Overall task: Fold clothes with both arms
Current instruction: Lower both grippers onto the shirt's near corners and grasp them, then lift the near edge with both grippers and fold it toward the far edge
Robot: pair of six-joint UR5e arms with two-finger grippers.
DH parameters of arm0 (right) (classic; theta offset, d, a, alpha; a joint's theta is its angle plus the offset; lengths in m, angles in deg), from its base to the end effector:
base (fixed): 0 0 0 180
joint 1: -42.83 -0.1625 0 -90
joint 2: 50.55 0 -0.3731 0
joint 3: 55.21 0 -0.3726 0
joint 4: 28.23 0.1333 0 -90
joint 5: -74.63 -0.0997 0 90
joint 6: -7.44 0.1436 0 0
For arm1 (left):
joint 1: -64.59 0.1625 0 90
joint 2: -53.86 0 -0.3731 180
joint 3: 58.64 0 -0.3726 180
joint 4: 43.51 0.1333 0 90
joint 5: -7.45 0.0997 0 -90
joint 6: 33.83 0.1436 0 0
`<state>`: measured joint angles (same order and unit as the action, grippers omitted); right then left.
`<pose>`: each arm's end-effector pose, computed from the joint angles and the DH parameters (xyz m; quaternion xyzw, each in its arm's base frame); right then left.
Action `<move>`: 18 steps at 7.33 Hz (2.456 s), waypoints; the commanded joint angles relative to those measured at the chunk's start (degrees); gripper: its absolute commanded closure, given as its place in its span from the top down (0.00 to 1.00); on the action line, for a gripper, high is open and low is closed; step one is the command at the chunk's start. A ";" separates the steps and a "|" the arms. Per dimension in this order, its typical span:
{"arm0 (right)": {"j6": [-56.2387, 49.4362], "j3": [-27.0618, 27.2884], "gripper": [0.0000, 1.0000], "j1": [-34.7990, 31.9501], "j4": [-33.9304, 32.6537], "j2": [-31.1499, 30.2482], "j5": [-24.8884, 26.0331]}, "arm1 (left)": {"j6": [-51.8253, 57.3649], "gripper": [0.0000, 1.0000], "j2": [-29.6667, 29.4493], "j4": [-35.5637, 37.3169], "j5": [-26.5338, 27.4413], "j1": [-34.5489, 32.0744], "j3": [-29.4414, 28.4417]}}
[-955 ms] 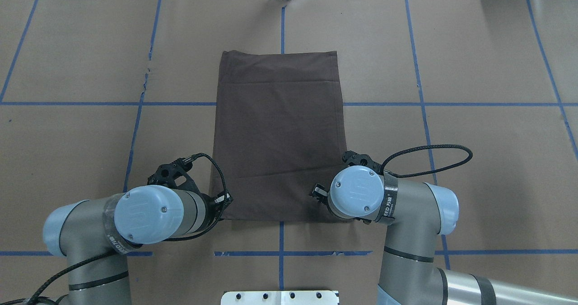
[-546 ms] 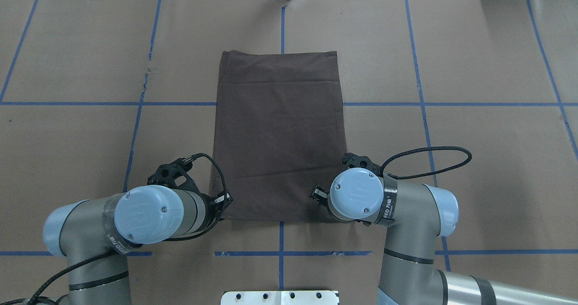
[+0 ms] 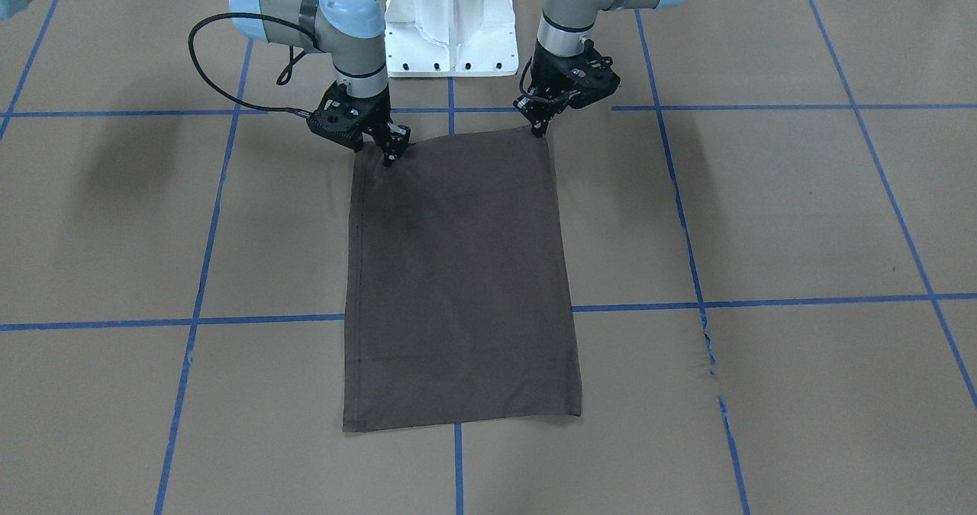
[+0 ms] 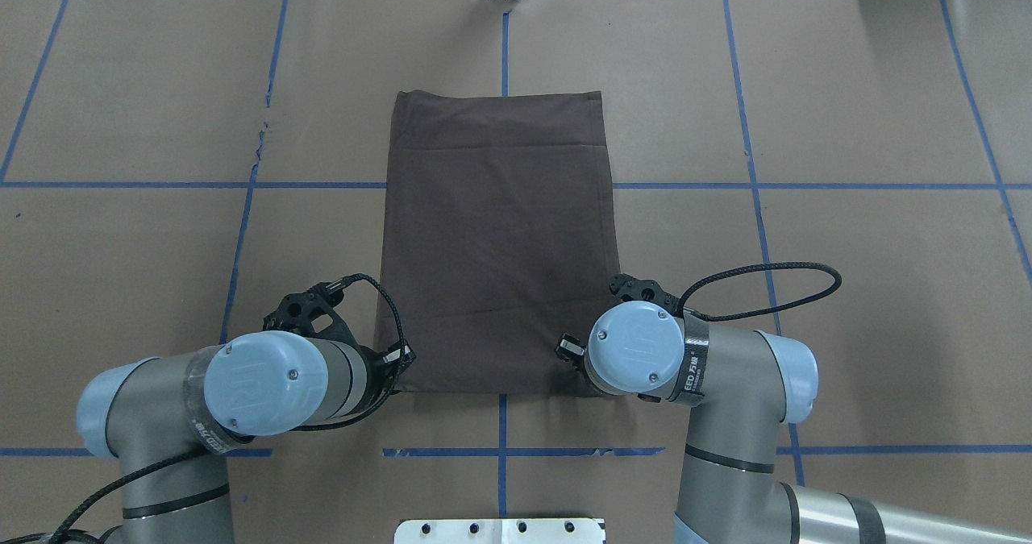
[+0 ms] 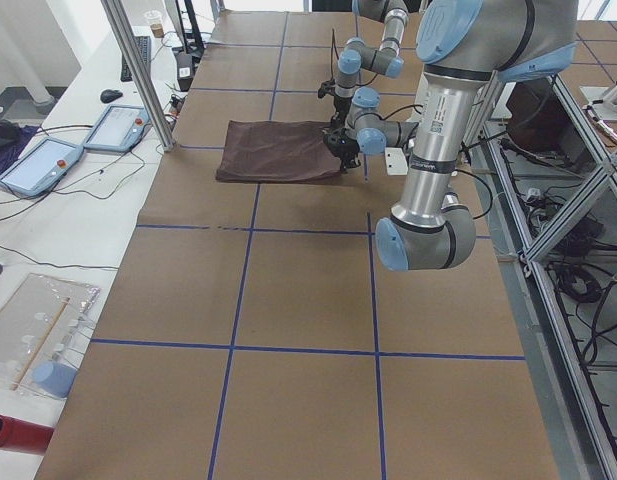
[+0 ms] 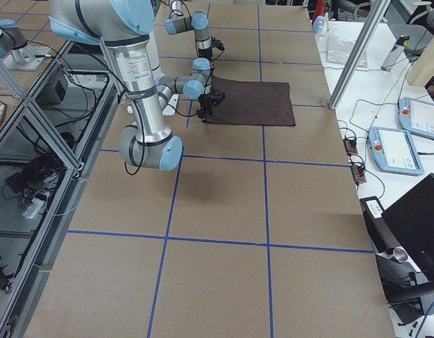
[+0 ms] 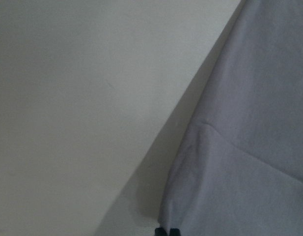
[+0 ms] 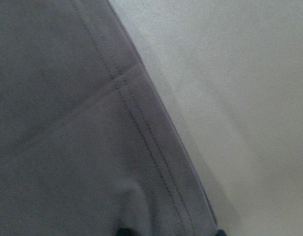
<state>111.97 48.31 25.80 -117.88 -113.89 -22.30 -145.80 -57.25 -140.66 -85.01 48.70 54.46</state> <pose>-0.5593 -0.2926 0.2991 -0.0491 -0.3469 0.2345 0.9068 0.5190 -0.2799 0.2625 -0.0423 0.4316 -0.2835 0.8553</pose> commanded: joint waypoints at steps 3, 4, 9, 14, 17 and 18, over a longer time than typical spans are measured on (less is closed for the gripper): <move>0.14 0.01 0.00 -0.54 0.00 1.19 0.08 | 0.00 0.00 0.02 0.03 0.00 -0.01 0.01; 0.06 -0.08 0.00 -0.81 0.00 1.80 0.08 | 0.00 0.00 0.02 0.03 0.00 -0.01 -0.07; 0.15 3.07 0.00 -1.96 0.00 1.82 -0.70 | -0.09 0.00 0.72 3.86 0.00 0.51 4.64; -0.38 14.17 0.00 3.92 0.00 -3.21 -6.16 | -0.70 0.00 0.20 14.01 -0.09 8.69 13.64; -4.34 7.78 0.00 -5.43 5.32 0.74 -6.50 | 3.05 0.00 -0.94 13.83 -0.35 2.13 13.02; -5.21 4.61 0.00 -9.21 8.23 1.28 -8.95 | 5.69 0.00 -2.60 13.83 -1.40 -1.39 12.15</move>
<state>107.79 56.74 21.24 -113.38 -113.84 -29.19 -143.07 -58.27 -126.79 -85.52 51.36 67.33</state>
